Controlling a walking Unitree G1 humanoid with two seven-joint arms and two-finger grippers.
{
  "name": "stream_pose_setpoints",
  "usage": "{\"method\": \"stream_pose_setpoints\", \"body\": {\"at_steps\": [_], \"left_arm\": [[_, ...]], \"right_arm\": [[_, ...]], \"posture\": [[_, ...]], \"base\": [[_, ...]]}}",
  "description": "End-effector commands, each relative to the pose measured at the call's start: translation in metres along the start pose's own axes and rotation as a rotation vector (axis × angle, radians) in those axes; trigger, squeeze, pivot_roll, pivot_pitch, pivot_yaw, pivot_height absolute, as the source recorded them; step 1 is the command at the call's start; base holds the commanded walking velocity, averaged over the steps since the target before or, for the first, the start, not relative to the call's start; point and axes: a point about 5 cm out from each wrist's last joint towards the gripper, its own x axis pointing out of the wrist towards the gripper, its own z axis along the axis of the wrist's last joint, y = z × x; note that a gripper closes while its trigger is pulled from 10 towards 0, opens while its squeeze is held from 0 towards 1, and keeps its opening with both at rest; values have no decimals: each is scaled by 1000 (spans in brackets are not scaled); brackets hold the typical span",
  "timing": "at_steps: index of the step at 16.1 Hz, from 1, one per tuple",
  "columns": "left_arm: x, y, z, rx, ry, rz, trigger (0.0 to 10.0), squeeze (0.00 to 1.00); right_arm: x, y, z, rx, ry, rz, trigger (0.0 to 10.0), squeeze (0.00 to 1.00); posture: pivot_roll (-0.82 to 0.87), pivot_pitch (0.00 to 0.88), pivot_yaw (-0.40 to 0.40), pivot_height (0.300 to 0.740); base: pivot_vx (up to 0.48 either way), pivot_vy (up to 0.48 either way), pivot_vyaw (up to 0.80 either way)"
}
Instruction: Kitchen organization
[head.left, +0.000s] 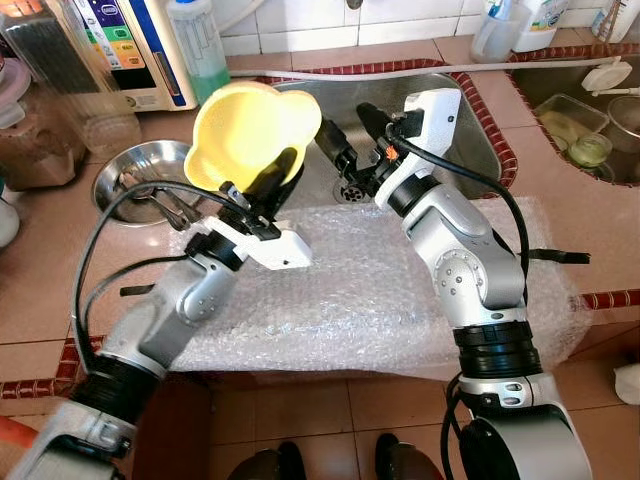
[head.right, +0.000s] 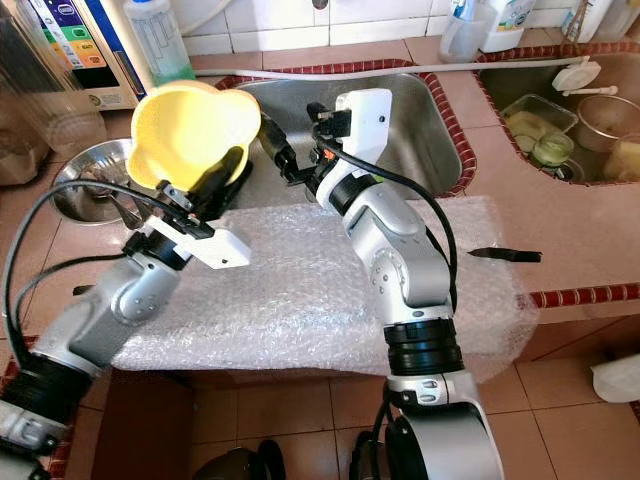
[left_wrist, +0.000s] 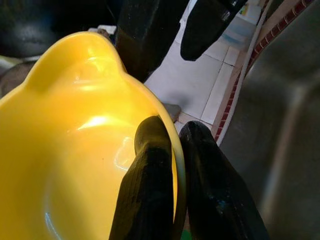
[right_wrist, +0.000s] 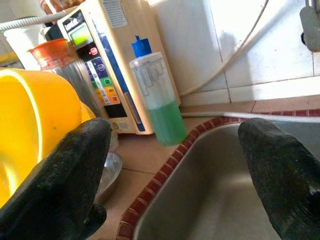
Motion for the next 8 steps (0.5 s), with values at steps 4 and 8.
{"method": "stream_pose_setpoints", "body": {"at_steps": [4,8], "left_arm": [[7,-12,21,31,-163,-129,3725,0],[4,-13,20,19,-152,-141,3412,0]], "right_arm": [[12,28,6,-57,-18,146,10000,0],[10,23,0,-66,58,160,10000,0]], "posture": [[-65,265,70,740],[-63,266,70,740]], "base": [[0,0,0],[0,0,0]]}}
